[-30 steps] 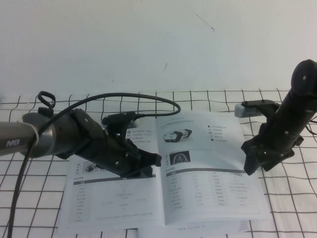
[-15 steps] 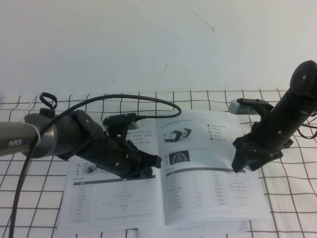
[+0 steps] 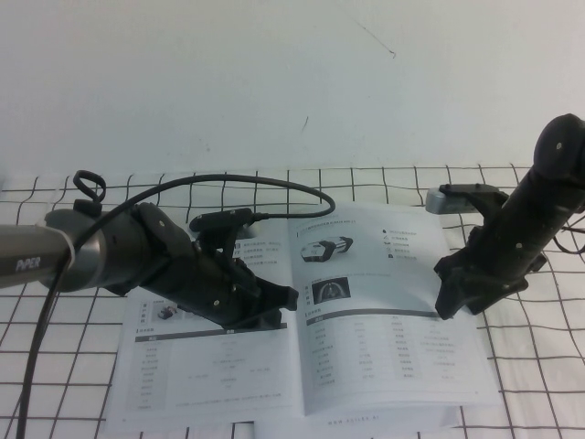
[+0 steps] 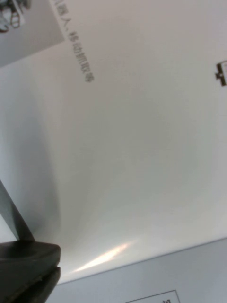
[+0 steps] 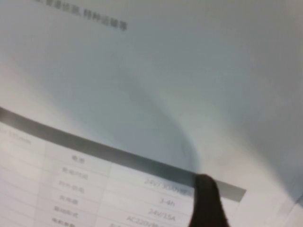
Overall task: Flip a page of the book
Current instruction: Open the closed book
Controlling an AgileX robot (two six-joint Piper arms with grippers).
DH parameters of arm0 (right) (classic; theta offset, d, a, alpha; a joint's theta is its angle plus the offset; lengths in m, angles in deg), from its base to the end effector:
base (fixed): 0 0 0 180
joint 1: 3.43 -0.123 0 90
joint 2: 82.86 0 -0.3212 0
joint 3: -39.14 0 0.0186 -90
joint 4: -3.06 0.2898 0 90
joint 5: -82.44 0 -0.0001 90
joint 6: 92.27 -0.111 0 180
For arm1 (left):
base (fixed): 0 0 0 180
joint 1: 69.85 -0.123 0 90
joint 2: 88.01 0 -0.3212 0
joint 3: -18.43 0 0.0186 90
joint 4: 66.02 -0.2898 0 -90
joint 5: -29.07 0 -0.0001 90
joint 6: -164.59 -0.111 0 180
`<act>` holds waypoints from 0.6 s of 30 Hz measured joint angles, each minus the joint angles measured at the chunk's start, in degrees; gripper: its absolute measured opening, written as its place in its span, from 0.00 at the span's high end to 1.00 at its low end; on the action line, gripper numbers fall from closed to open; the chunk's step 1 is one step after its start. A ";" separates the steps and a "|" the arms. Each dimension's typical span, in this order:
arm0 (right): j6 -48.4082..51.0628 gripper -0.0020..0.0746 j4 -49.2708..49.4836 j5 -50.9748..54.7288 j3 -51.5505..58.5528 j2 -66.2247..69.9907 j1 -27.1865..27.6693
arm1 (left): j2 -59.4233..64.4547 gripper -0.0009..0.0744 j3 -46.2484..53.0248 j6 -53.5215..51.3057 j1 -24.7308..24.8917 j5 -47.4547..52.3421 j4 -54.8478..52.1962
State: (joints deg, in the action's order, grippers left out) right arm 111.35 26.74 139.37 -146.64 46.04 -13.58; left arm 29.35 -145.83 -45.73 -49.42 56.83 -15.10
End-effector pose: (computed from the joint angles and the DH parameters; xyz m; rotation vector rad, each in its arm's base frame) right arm 0.4449 0.1176 0.1258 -0.5494 3.0068 0.5298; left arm 0.3808 -0.1847 0.1329 0.2063 2.6988 -0.7004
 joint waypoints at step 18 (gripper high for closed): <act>3.95 0.42 6.87 0.50 -0.09 1.17 0.22 | 0.00 0.99 0.00 -0.10 0.00 -0.21 0.34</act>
State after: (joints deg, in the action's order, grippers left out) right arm 115.31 33.61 139.87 -146.73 47.21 -13.35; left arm 29.35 -145.83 -45.83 -49.42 56.62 -14.76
